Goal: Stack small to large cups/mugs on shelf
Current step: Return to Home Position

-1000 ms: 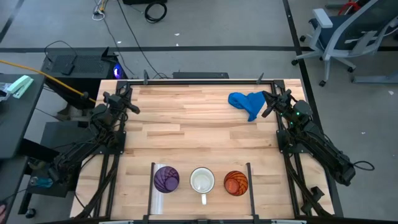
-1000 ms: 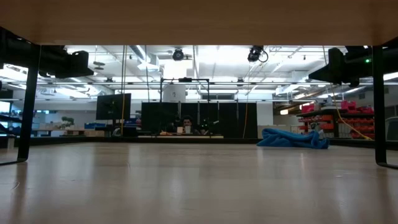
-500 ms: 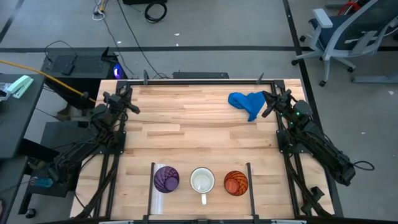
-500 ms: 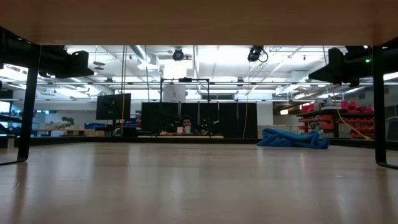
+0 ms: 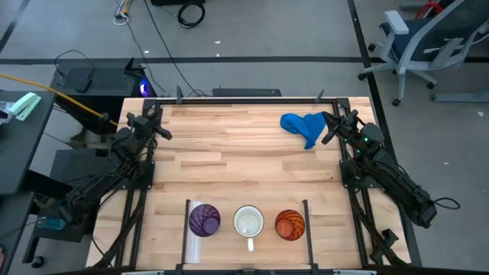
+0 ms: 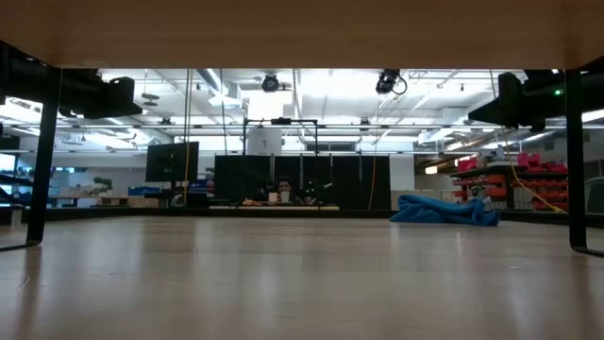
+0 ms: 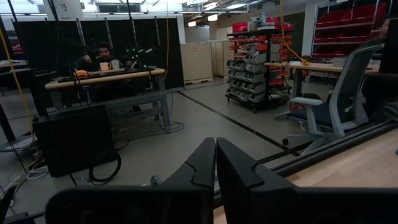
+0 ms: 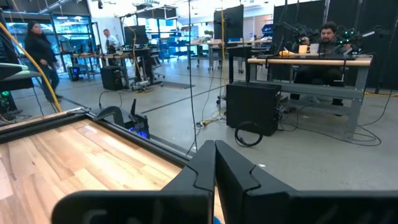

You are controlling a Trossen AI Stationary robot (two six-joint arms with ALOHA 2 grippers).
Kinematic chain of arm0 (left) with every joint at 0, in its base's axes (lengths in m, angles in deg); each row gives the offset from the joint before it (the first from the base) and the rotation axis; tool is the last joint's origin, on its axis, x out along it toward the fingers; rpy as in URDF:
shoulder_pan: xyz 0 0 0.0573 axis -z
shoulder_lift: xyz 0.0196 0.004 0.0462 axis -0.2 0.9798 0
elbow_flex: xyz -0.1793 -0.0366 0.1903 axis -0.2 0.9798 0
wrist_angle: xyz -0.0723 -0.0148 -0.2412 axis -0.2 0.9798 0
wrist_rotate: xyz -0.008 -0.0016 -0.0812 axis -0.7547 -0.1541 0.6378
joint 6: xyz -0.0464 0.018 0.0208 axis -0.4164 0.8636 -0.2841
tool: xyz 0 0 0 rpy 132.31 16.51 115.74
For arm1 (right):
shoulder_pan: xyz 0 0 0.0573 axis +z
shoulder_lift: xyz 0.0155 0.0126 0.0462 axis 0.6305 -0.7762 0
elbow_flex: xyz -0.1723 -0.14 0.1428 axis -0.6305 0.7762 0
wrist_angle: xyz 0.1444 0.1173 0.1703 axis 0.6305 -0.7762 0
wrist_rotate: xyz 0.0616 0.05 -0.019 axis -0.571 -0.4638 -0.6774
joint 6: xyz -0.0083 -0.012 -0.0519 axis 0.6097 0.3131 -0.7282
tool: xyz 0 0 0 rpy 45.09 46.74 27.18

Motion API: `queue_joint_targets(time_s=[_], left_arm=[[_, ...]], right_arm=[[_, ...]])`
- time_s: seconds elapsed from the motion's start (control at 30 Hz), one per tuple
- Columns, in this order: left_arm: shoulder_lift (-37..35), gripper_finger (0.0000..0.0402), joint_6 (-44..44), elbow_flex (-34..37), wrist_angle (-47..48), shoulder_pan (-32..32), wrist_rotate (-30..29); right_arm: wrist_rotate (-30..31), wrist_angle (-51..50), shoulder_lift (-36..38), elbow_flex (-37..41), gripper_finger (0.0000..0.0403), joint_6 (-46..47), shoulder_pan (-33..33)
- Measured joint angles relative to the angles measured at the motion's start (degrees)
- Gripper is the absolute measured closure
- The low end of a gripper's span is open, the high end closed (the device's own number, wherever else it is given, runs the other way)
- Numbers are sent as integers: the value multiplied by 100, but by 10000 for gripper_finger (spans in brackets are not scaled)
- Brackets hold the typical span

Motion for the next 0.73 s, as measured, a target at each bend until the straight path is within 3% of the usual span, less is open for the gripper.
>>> queue_joint_targets(time_s=[0.73], left_arm=[[0, 381, 0, 0, -2, 2, 0]], right_arm=[[-2, 0, -1, 0, 386, 0, 0]])
